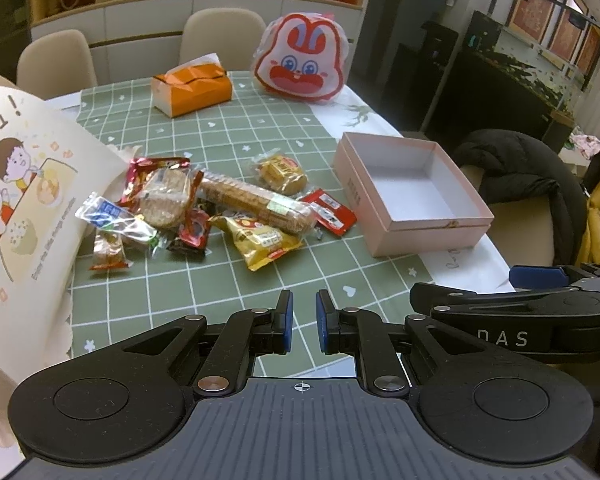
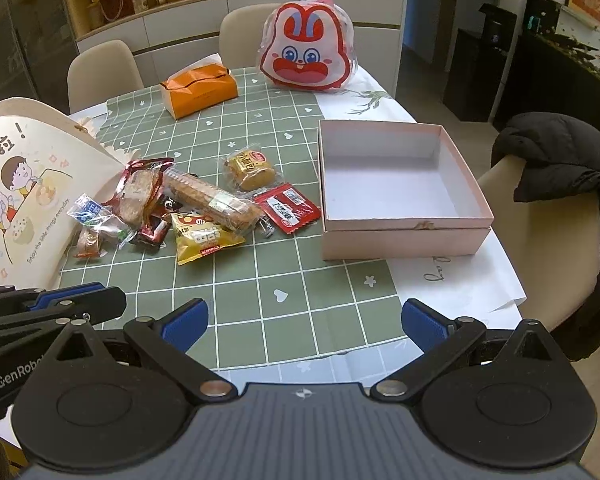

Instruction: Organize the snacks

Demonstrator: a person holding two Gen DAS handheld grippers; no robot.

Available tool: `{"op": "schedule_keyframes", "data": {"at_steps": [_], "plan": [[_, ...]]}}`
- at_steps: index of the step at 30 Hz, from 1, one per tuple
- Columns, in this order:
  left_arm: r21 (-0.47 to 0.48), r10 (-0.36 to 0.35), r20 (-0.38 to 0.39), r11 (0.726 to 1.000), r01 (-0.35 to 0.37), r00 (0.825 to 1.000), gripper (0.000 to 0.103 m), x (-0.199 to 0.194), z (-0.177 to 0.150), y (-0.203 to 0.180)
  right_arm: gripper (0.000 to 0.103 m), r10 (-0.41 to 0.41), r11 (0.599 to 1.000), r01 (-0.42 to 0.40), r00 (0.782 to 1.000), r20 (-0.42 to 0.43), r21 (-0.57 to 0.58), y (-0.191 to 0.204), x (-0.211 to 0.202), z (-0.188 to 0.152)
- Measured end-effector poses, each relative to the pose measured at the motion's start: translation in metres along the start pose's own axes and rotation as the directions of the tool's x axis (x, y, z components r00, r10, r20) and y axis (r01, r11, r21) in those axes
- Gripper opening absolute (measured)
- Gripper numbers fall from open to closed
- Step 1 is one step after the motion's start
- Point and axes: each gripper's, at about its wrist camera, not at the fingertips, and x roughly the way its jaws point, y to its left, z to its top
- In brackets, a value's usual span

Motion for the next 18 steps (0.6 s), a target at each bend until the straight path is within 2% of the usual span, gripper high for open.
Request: {"op": "schedule_keyframes", "data": {"at_steps": [18], "plan": [[-0.012,-0.001,-0.012,1.000,0.001,1.000,0.016,-0.0004,-0.0061,0.0029,0.103,0.007,1.000,-0.007,1.000,-0.009,0.004,0.0007,-0.0004,-0.0066]]}}
